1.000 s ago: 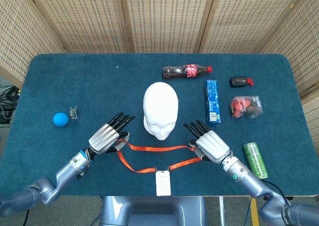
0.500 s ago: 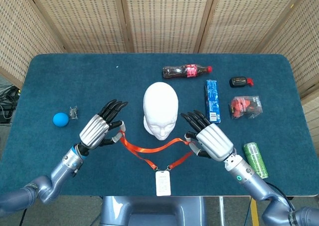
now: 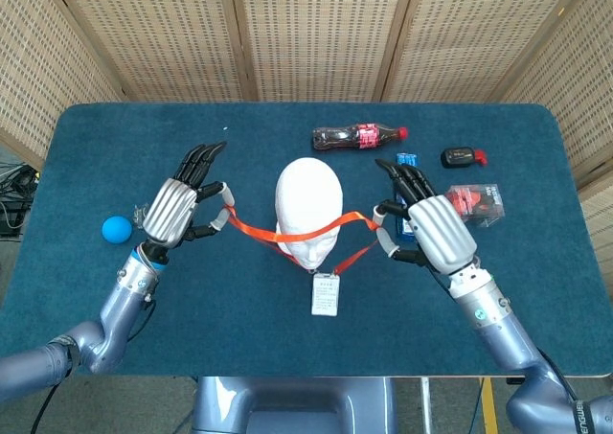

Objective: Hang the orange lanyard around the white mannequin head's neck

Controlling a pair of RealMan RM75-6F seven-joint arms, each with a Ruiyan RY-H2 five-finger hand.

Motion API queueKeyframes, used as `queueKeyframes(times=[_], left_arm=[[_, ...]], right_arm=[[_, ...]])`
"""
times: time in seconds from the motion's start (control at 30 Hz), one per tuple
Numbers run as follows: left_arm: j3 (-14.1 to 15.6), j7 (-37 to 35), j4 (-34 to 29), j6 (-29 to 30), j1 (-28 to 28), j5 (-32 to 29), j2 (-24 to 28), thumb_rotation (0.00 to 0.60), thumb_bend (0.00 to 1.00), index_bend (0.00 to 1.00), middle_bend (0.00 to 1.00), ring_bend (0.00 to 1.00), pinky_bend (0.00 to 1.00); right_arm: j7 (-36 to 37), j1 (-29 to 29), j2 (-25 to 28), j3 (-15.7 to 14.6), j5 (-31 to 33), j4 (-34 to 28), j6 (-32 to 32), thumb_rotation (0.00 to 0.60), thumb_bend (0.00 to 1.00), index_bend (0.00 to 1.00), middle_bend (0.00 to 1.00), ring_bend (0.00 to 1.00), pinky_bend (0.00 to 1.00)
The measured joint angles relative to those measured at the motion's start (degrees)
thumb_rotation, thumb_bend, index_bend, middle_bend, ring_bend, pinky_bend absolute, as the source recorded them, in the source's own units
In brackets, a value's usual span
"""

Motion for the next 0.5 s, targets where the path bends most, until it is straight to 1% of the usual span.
queueKeyframes(times=[0.13, 0.3, 0.5], left_arm=[[-1.98, 2.35, -0.63, -3.67, -1.39, -4.27, 0.19, 0.6, 0.47, 0.77, 0.0, 0.0, 0.0], [-4.14, 4.68, 0.28, -6.8, -2.87, -8.9, -0.43, 0.6, 0.47, 0.76, 0.0, 0.0, 0.0], [-5.59, 6.01, 2.22, -10.08, -4.25, -13.16, -1.54, 0.6, 0.47, 0.76, 0.0, 0.0, 0.0]], right_arm=[[1.58, 1.24, 0.03, 2.31, 5.18, 0.7, -2.13, 0.6, 0.77, 0.7, 0.01, 0.0, 0.0], [3.69, 2.82, 0.08, 4.96, 11.74, 2.5, -5.17, 0.6, 0.77, 0.7, 0.02, 0.0, 0.0], [5.09, 5.26, 0.08, 7.14, 20.59, 6.02, -10.34, 0.6, 0.77, 0.7, 0.02, 0.0, 0.0]])
